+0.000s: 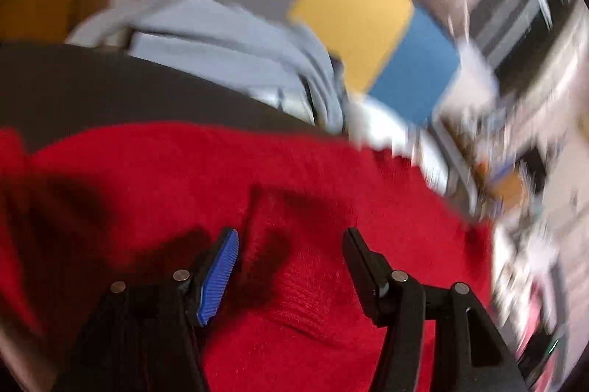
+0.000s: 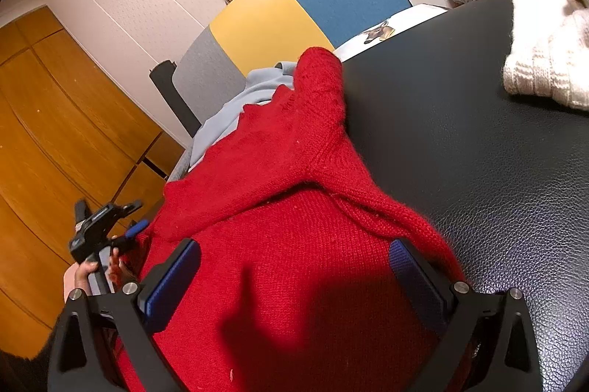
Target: Fold clothes
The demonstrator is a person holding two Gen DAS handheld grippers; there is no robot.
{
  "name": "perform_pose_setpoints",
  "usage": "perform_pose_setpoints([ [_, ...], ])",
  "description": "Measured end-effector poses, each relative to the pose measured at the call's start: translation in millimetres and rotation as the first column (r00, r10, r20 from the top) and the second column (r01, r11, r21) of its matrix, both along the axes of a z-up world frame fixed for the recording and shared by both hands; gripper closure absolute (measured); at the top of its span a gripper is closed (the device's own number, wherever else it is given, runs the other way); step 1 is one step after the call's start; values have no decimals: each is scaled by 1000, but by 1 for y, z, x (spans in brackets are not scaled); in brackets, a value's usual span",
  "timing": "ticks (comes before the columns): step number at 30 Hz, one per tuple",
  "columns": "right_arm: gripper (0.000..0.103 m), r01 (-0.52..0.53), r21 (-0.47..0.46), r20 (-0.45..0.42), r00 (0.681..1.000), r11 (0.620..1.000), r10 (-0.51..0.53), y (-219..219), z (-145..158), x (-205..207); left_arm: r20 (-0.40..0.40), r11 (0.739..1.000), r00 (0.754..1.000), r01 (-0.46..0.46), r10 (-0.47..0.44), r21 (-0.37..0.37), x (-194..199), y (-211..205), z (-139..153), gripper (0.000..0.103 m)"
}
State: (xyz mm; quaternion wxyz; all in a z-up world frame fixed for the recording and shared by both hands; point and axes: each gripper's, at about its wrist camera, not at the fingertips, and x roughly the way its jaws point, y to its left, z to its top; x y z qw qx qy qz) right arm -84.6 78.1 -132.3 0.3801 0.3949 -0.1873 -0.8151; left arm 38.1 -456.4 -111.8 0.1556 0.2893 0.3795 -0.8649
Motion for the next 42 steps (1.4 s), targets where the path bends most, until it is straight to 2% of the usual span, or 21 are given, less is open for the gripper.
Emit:
perform_pose_setpoints([
  [1, 0, -1, -1, 0, 1000, 1000, 1, 0, 0, -1, 4, 1000, 1000, -1, 1, -3, -1, 2, 0, 56],
  [2, 0, -1, 0, 0, 1000, 1000, 1, 0, 0, -1, 8, 1000, 1000, -1, 2, -7, -1, 3, -1, 80],
  [3, 0, -1, 1, 0, 1000, 1000, 1, 0, 0, -2, 12, 1000, 1000, -2, 2, -10, -2, 5, -1, 91],
  [4, 0, -1, 1, 0, 1000, 1000, 1, 0, 0, -2, 16, 1000, 1000, -3, 3, -14, -3, 6, -1, 95],
  [7, 0, -1, 2, 0, 1000, 1000, 1, 0, 0, -1, 28, 1000, 1000, -5, 6, -24, -5, 11, -2, 95],
  [10, 0, -2, 9, 5, 1000, 1000, 2, -1, 0, -2, 0, 998, 999, -43, 43, -44, 17, 19, 1, 95],
  [14, 0, -27, 47, 40, 999, 999, 25, -5, 6, -10, 112, 998, 994, 3, 4, -55, 7, 21, -18, 94],
  [17, 0, -10, 76, 29, 1000, 997, 8, -4, 25, -23, 116, 996, 993, 19, -9, -85, 14, 24, -25, 94],
  [19, 0, 9, 74, -15, 1000, 997, -7, -2, 43, -40, 110, 998, 994, 17, -10, -64, 13, 24, -28, 92],
  [20, 0, 15, 65, -9, 1000, 998, -14, -2, 48, -51, 110, 999, 994, 14, -8, -48, 13, 24, -30, 92],
  [23, 0, 29, 63, 74, 997, 998, -34, -14, 44, -98, 109, 999, 994, 13, -9, -36, 14, 22, -32, 92],
  [26, 0, 17, 94, 187, 982, 995, -34, -38, 27, -137, 75, 998, 996, 44, -40, -48, 10, 26, -24, 93],
  [28, 11, -30, 137, 207, 978, 990, 1, -59, 18, -149, 48, 996, 997, 61, -58, -61, 6, 30, -15, 94],
  [29, 41, -56, 159, 216, 976, 986, 20, -70, 14, -155, 33, 996, 997, 66, -63, -66, 5, 31, -10, 94],
  [30, 77, -72, 210, 205, 978, 975, 28, -81, 15, -157, 18, 995, 998, 67, -66, -71, 3, 32, -6, 94],
  [31, 85, -85, 268, 190, 981, 960, 33, -92, 16, -159, 3, 995, 998, 69, -69, -76, 2, 33, -2, 94],
  [33, 85, -68, 367, 75, 996, 928, 44, -103, 35, -157, 30, 993, 997, 74, -71, -97, -3, 35, -2, 94],
  [37, 85, 61, 532, -29, 998, 845, -53, -91, 33, -171, 187, 991, 980, 90, -71, -98, -19, 35, -34, 92],
  [39, 83, 75, 524, -9, 997, 849, -83, -80, 21, -177, 176, 992, 984, 59, -39, -109, -12, 35, -32, 89],
  [40, 78, 97, 535, -26, 995, 839, -98, -78, 21, -176, 163, 992, 987, 33, -13, -118, -8, 34, -26, 88],
  [42, 40, 137, 567, -54, 990, 812, -129, -74, 23, -173, 129, 990, 991, -14, 32, -142, 2, 34, -14, 88],
])
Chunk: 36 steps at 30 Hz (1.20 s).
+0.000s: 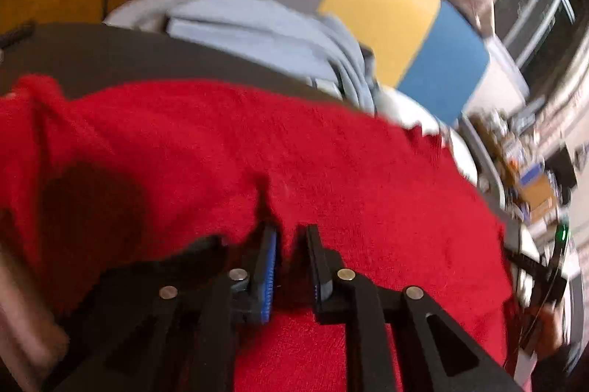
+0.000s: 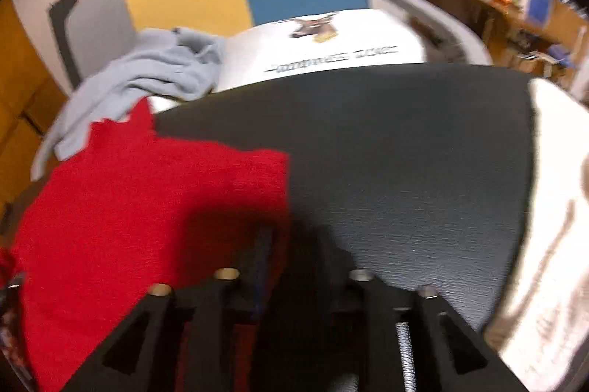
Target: Fold clothes
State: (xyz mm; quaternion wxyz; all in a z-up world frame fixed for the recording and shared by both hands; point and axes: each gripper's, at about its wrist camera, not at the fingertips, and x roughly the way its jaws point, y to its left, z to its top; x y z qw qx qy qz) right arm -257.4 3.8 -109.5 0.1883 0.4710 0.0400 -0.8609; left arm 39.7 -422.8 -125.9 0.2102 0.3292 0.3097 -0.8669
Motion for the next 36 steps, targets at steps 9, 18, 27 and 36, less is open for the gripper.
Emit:
perform_pose_setpoints([
  [9, 2, -237, -140, -116, 968, 961, 221, -39, 50, 62, -71, 984, 995, 52, -65, -168, -3, 28, 42, 79],
  [18, 0, -276, -5, -77, 958, 961, 275, -75, -4, 95, 121, 971, 982, 164, -144, -174, -44, 51, -14, 75],
  [27, 0, -344, -31, -34, 939, 939, 343, -55, -3, 109, 83, 958, 966, 253, -243, -137, -65, 38, 10, 71],
  [36, 13, -450, -169, -70, 893, 877, 445, -87, 45, 37, 132, 816, 857, 514, -497, -264, -188, 25, 37, 49],
])
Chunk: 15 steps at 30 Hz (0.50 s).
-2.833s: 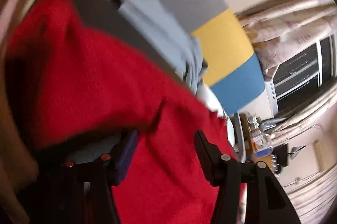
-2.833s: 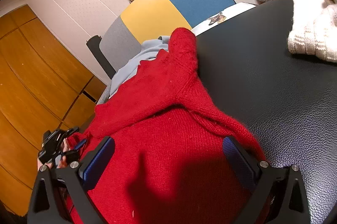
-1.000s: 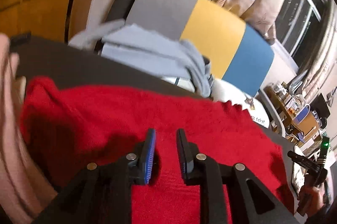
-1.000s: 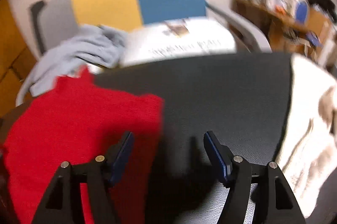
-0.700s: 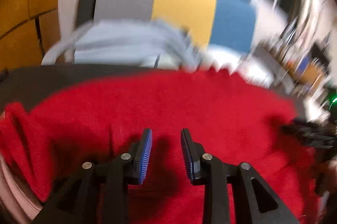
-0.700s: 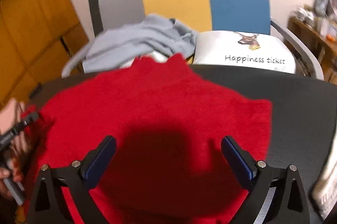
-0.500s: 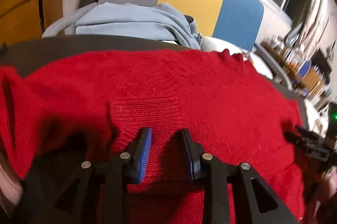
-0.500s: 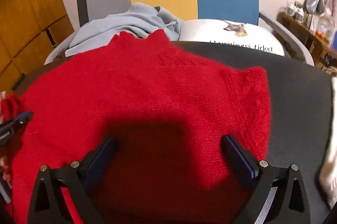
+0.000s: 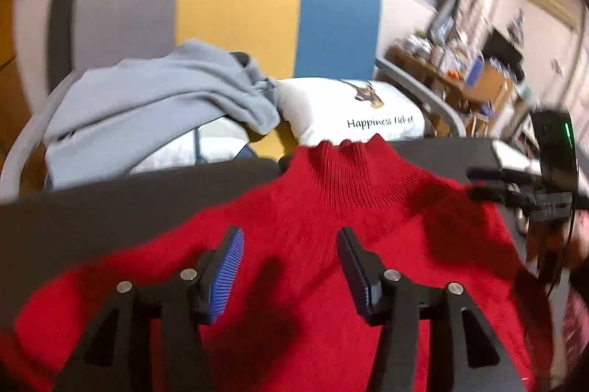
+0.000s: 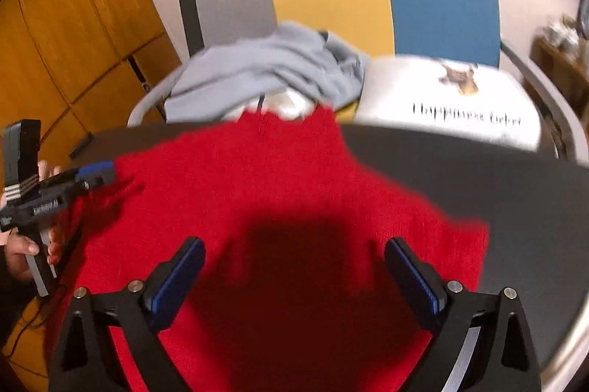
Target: Fold clothes
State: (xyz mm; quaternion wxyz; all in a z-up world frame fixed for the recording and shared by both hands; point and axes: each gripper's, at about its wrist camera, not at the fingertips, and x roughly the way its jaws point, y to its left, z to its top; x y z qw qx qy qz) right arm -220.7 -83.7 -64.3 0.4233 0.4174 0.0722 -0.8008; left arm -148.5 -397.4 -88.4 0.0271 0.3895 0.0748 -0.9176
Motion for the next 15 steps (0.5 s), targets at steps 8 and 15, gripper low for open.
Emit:
perform_pose_setpoints([
  [8, 48, -63, 110, 24, 998, 992, 60, -72, -27, -92, 97, 989, 986, 139, -134, -50, -62, -4, -30, 48],
  [15, 56, -163, 161, -25, 985, 973, 169, -103, -41, -107, 127, 986, 978, 162, -166, 44, -91, -2, -44, 55],
])
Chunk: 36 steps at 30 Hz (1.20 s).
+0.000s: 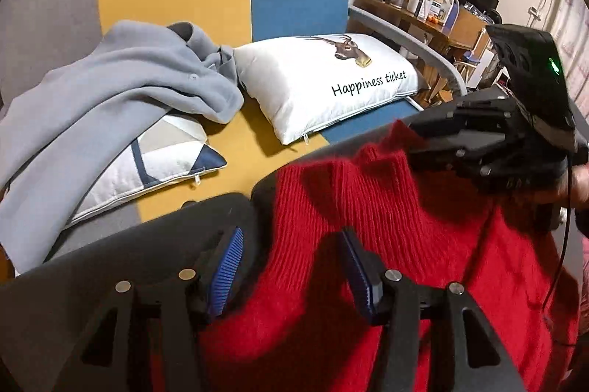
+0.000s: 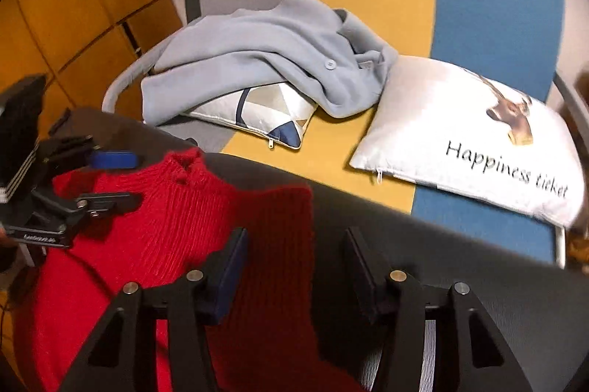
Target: Fold clothes
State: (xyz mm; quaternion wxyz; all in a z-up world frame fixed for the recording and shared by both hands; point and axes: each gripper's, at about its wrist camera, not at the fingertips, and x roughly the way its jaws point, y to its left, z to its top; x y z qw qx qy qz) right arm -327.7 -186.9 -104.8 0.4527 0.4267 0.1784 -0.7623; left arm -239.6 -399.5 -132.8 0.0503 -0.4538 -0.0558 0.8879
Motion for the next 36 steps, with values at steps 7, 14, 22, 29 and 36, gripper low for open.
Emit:
perform_pose_setpoints([
  [7, 90, -39, -15, -9, 999, 999, 39, -13, 10, 15, -48, 997, 999, -15, 19, 77, 9, 8, 17, 97],
  [14, 90, -6, -209, 7, 1000, 978, 7, 40, 52, 61, -108, 994, 993, -34, 46, 106, 92, 26, 23, 97],
  [22, 92, 32, -171, 49, 998, 985, -24, 104, 22, 134, -102, 989, 990, -81, 94, 122, 174, 38, 13, 90],
  [29, 65, 60, -125, 43, 998, 990, -55, 131, 26, 152, -147, 949, 961, -193, 234, 249, 190, 15, 37, 80],
  [36, 64, 96, -227, 64, 995, 969, -83, 82, 43, 136, -79, 977, 985, -139, 154, 164, 123, 64, 27, 75],
])
